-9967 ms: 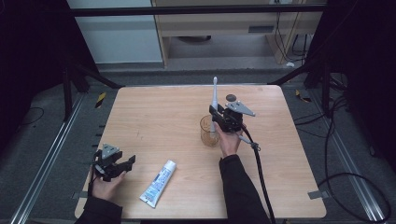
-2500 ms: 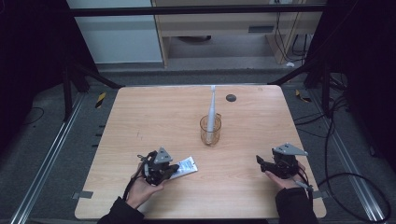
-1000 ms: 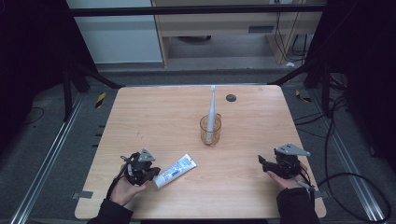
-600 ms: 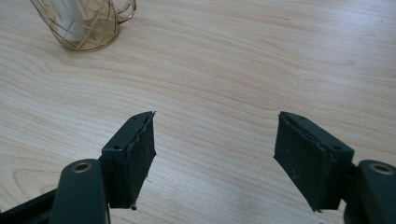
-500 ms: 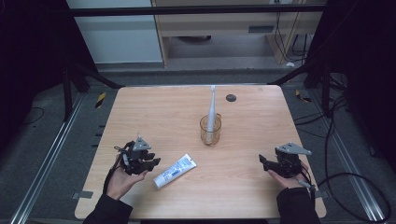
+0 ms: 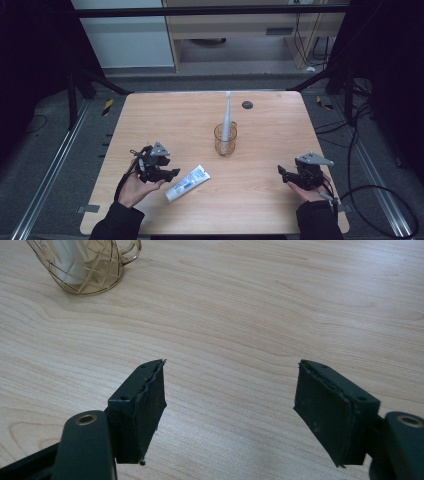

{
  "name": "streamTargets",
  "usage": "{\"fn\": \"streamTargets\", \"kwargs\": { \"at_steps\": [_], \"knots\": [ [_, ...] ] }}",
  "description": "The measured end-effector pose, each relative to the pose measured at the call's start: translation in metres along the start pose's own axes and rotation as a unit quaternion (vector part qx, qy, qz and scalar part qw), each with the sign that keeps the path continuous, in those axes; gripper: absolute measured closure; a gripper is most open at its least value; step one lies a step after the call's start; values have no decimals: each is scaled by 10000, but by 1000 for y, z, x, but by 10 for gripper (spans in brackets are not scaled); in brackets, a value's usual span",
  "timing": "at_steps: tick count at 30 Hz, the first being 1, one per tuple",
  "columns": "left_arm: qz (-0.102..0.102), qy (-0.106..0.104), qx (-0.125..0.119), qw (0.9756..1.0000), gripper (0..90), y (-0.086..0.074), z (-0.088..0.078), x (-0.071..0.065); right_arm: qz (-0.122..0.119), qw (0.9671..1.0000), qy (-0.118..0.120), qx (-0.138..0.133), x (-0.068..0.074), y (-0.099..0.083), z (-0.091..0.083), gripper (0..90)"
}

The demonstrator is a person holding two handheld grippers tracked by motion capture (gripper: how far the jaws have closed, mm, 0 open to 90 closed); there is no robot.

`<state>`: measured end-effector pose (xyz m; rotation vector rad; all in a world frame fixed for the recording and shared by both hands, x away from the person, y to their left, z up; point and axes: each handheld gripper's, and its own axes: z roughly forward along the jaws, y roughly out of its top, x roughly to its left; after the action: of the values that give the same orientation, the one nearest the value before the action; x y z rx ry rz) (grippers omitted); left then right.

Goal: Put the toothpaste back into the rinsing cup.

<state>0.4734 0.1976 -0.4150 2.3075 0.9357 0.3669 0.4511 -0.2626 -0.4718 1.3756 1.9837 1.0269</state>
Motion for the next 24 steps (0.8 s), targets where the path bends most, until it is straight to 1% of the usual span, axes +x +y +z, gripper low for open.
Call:
{"fn": "streamTargets", "kwargs": {
  "at_steps": [3,6,7,10,16,19,21,22,23,24],
  "knots": [
    [62,-21,61,10000,425,5,1,-3,16,10000,0,4,0,0,0,284],
    [151,-47,138,9998,389,10,2,-7,6,10000,0,5,0,0,0,284],
    [205,-78,196,9996,369,13,3,-9,5,10000,8,9,0,0,0,283],
    [243,-91,240,9994,356,16,5,-12,23,10000,15,17,1,0,0,282],
    [308,-151,321,9989,353,18,10,-17,-1,10000,21,35,0,0,1,280],
    [367,-191,461,9981,353,18,14,-21,32,10000,44,41,1,0,1,279],
    [375,-203,492,9979,356,18,15,-22,9,10000,38,45,1,0,1,277],
    [381,-220,567,9974,356,19,19,-23,32,10000,54,55,2,0,1,277],
    [381,-220,567,9974,356,19,19,-23,0,10000,36,48,1,0,1,276],
    [417,-220,682,9966,356,19,23,-24,3,10000,34,58,1,0,2,276]
  ]
}}
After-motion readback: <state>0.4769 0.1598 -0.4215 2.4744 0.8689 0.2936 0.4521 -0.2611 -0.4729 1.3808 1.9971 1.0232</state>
